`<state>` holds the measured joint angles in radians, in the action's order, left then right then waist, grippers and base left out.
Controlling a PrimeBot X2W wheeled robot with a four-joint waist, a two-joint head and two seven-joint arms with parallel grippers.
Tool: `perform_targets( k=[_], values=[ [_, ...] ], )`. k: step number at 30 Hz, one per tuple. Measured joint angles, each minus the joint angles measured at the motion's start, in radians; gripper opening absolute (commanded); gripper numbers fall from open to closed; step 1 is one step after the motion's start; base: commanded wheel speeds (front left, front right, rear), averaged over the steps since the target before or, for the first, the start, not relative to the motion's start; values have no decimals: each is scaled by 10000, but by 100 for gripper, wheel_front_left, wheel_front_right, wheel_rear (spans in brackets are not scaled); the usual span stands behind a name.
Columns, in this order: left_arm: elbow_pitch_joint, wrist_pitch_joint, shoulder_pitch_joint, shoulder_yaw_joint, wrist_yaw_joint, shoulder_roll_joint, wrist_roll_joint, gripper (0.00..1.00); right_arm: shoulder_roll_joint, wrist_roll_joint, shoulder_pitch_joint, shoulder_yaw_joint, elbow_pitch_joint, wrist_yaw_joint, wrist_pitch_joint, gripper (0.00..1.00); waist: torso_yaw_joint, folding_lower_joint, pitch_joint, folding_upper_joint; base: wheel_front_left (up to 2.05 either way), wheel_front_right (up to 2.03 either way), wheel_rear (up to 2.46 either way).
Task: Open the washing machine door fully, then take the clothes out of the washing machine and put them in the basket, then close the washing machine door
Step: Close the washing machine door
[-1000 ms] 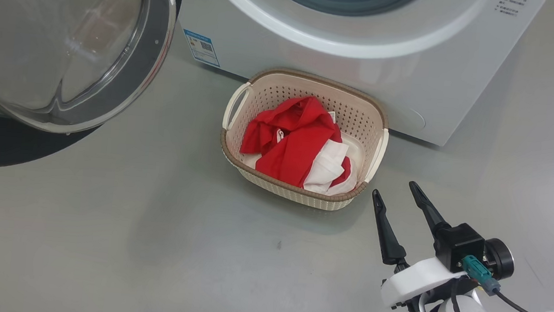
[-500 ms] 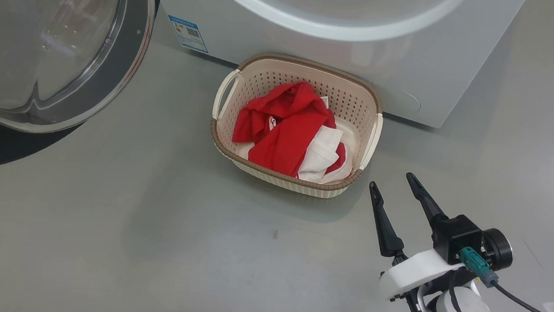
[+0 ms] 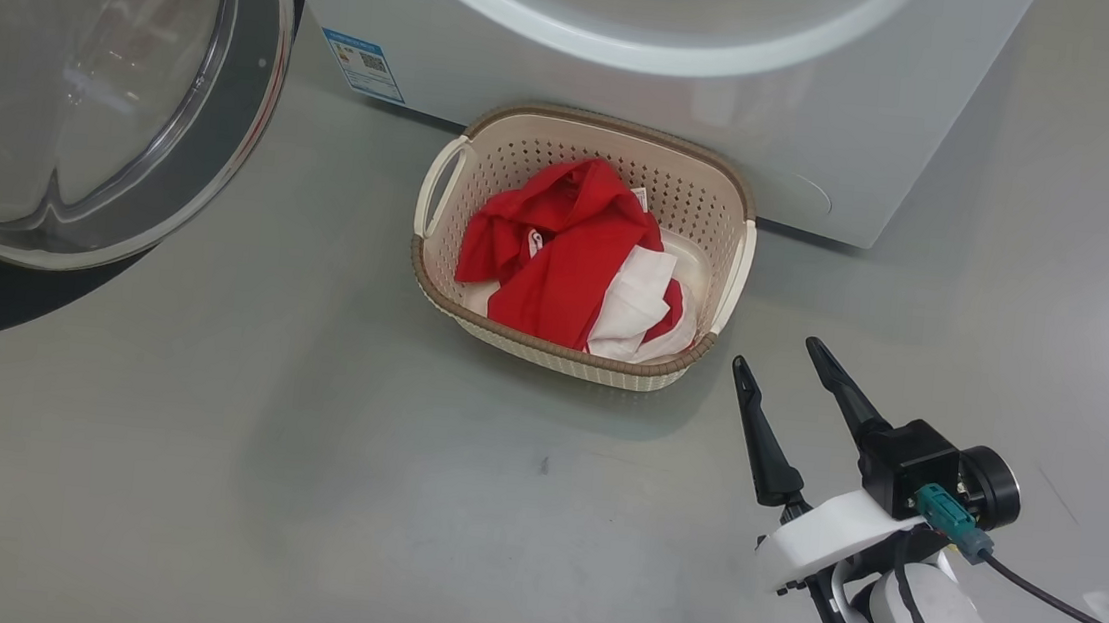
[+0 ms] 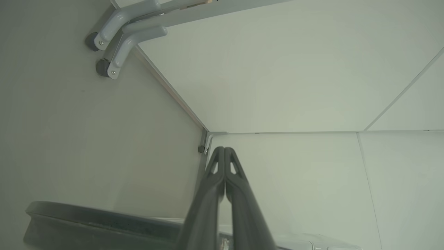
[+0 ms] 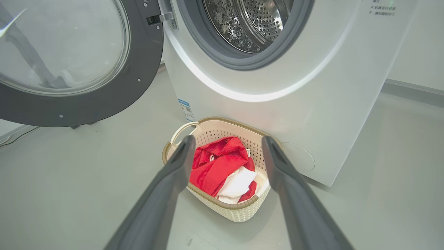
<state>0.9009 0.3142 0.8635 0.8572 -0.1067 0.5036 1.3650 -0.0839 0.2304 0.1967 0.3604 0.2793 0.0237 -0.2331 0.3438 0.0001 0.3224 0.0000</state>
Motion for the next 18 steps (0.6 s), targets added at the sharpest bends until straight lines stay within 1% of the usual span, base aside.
perform_targets(
  k=[18],
  values=[
    [915,1317,188,-1181,-21,10,-378,0,54,17,104,19,224,0,-15,100,-75,0,-67,0,0,0,0]
  ],
)
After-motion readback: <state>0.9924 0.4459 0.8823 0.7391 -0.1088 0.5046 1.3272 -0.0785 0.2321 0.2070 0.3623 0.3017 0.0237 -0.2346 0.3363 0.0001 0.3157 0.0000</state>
